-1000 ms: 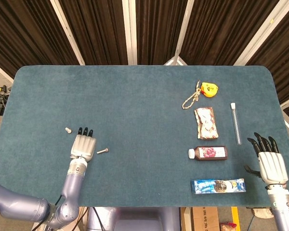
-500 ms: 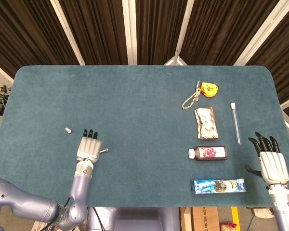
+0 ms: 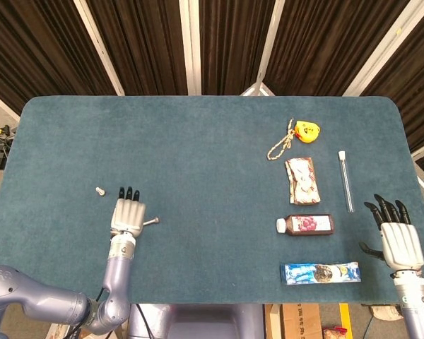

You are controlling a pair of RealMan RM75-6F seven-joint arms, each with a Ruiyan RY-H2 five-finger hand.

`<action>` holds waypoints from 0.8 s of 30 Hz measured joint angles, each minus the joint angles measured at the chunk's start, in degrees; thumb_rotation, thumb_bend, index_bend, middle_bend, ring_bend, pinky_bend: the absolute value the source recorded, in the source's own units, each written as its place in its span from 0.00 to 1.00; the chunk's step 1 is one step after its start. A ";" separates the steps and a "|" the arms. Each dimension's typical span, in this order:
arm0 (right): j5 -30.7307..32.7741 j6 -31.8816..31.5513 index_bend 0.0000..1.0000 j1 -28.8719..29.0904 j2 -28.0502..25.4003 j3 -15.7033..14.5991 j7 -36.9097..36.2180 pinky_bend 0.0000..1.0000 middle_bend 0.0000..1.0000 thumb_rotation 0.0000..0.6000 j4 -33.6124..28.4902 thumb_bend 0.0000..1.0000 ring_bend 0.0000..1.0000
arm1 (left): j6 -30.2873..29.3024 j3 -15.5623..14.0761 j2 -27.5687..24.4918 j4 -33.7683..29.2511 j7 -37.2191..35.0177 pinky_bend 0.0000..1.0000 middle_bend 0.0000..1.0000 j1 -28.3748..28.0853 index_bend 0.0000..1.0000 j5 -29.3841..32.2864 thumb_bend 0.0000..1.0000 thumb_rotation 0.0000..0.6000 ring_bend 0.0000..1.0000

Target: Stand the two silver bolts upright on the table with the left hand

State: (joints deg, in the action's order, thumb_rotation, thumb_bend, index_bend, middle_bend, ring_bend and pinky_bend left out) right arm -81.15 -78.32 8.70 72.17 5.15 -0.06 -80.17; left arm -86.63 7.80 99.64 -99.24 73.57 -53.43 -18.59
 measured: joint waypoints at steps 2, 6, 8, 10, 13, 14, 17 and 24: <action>0.05 0.10 0.18 0.04 0.07 0.00 -0.06 0.00 0.09 1.00 0.10 0.17 0.12 | -0.10 0.07 0.54 0.72 -0.06 0.00 0.08 0.12 0.47 -0.53 0.42 1.00 0.00; 0.04 0.15 0.18 0.04 0.06 -0.02 -0.32 0.00 0.09 1.00 0.15 0.17 0.12 | -0.46 0.28 1.64 1.45 0.19 0.00 0.07 0.32 0.46 -0.85 0.42 1.00 0.00; 0.06 0.24 0.18 0.05 0.05 -0.04 -0.35 0.00 0.09 1.00 0.18 0.17 0.12 | -0.76 0.45 2.22 1.84 0.47 0.00 0.07 0.36 0.46 -0.95 0.42 1.00 0.00; 0.04 0.22 0.18 0.04 0.02 -0.06 -0.40 0.00 0.09 1.00 0.15 0.17 0.12 | -1.02 0.57 2.71 2.21 0.60 0.00 0.07 0.40 0.45 -1.20 0.42 1.00 0.00; -0.03 0.13 0.18 0.02 -0.03 -0.04 -0.54 0.00 0.09 1.00 0.13 0.17 0.12 | -1.26 0.83 3.50 2.72 0.33 0.00 0.08 0.66 0.45 -1.94 0.42 1.00 0.00; -0.01 0.13 0.18 0.02 -0.03 -0.03 -0.56 0.00 0.09 1.00 0.16 0.17 0.12 | -1.28 0.89 3.68 2.86 -0.01 0.00 0.09 0.79 0.45 -2.31 0.42 1.00 0.00; 0.10 0.24 0.18 0.04 -0.04 0.00 -0.67 0.00 0.09 1.00 0.23 0.17 0.12 | -1.28 0.92 4.24 3.39 -1.44 0.00 0.09 1.29 0.45 -3.94 0.42 1.00 0.00; 0.04 0.34 0.18 0.09 -0.09 -0.02 -0.87 0.00 0.09 1.00 0.23 0.17 0.12 | -0.73 0.84 6.02 5.93 -4.99 0.00 0.09 2.98 0.45 -7.06 0.44 1.00 0.00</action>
State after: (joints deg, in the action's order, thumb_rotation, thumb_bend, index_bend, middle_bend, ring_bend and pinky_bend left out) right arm -81.11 -77.98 8.78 72.08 5.13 -0.93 -79.93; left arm -87.36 8.64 105.66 -93.31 68.58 -50.45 -25.65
